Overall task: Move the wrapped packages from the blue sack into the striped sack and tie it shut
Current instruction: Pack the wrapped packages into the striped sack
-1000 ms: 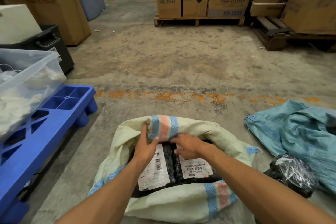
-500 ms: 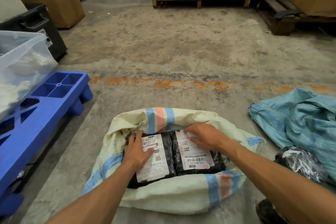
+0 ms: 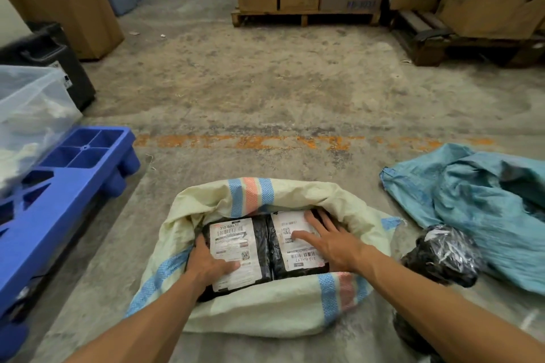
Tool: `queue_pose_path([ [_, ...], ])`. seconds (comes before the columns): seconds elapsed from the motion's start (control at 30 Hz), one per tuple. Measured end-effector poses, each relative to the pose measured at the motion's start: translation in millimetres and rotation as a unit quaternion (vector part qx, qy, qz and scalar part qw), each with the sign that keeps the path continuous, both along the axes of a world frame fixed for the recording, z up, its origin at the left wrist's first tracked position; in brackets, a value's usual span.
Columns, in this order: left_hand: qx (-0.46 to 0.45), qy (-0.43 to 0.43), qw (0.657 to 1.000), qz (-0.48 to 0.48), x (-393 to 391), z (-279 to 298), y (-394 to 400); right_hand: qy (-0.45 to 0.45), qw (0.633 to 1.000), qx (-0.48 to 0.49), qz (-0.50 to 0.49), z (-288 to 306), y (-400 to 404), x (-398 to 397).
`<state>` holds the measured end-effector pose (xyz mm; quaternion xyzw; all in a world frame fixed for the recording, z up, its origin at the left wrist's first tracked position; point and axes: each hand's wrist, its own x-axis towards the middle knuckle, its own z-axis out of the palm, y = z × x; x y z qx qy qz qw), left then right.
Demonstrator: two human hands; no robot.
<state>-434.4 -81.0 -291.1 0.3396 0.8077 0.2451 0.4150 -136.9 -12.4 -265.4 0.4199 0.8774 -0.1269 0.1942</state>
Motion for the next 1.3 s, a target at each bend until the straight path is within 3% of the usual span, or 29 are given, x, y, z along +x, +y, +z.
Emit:
queue_pose_path([
  [0.27, 0.009, 0.037, 0.997, -0.059, -3, 8, 3, -0.017, 1.0, 0.004, 0.011, -4, -22, 4],
  [0.4, -0.036, 0.085, 0.987, -0.134, 4, 23, 0, -0.013, 1.0, -0.023, -0.008, 5, -24, -2],
  [0.53, -0.085, 0.128, 0.972, -0.179, 15, 50, 3, 0.064, 0.997, -0.04, -0.019, 39, -27, 0],
  [0.6, -0.066, 0.148, 0.96, -0.227, 33, 74, 4, 0.111, 0.992, -0.037, -0.039, 59, -30, 9],
  [0.7, -0.044, 0.139, 0.93, -0.338, 76, 108, 8, 0.179, 0.981, -0.006, -0.079, 85, -39, 40],
  [0.8, -0.071, 0.121, 0.871, -0.47, 128, 139, 9, 0.254, 0.96, 0.031, -0.109, 110, -48, 77],
  [0.93, -0.06, 0.148, 0.802, -0.575, 196, 164, 7, 0.277, 0.948, 0.069, -0.143, 135, -60, 130],
  [1.07, -0.021, 0.128, 0.787, -0.603, 253, 170, 0, 0.286, 0.937, 0.086, -0.182, 145, -79, 188],
  [1.17, -0.006, 0.178, 0.761, -0.624, 284, 174, -3, 0.304, 0.921, 0.114, -0.215, 149, -85, 223],
  [1.3, 0.042, 0.222, 0.765, -0.604, 317, 174, 0, 0.296, 0.916, 0.102, -0.252, 149, -90, 259],
])
